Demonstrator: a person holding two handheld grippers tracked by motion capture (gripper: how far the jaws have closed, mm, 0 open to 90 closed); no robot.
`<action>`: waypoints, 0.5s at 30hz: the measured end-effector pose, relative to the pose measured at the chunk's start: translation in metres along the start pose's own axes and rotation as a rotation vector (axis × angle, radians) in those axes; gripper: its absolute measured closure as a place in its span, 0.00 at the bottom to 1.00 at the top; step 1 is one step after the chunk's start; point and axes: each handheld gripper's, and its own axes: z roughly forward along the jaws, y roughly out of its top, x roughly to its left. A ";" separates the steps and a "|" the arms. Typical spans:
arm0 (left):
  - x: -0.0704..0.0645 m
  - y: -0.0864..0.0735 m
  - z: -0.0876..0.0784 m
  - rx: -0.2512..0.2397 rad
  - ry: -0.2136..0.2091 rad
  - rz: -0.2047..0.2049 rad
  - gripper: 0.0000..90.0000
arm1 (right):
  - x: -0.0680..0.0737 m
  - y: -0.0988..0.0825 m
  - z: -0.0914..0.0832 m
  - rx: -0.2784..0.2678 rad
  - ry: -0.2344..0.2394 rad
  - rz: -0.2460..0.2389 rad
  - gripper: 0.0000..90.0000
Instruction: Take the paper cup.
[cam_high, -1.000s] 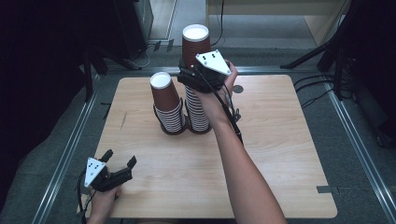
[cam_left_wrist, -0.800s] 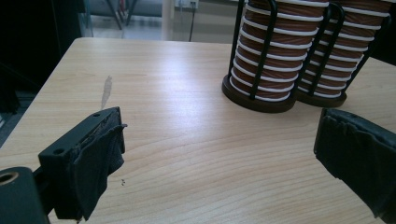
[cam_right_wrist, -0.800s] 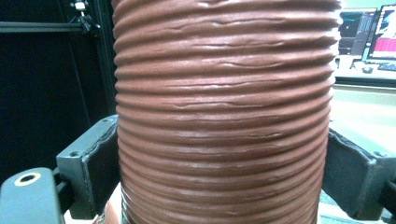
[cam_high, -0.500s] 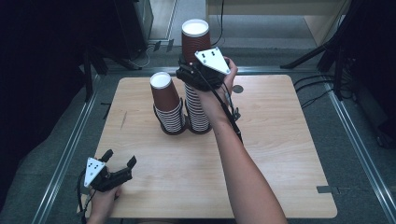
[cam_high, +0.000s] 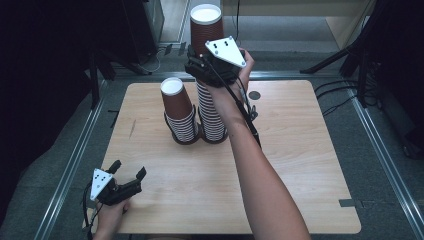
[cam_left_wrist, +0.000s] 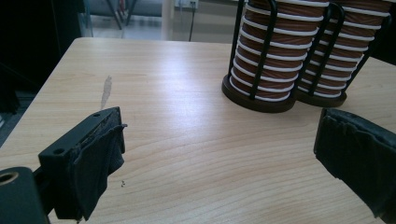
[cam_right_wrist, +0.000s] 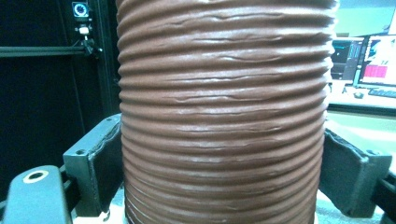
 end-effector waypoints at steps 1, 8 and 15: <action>0.000 0.000 0.000 0.000 0.000 0.001 0.03 | 0.000 0.002 0.000 -0.004 0.000 0.002 0.15; 0.001 0.000 0.000 -0.003 0.001 -0.005 0.03 | 0.001 0.013 0.001 -0.016 -0.002 0.000 0.15; 0.001 0.000 0.000 -0.002 0.000 -0.007 0.03 | -0.002 0.024 -0.001 -0.035 -0.002 0.001 0.15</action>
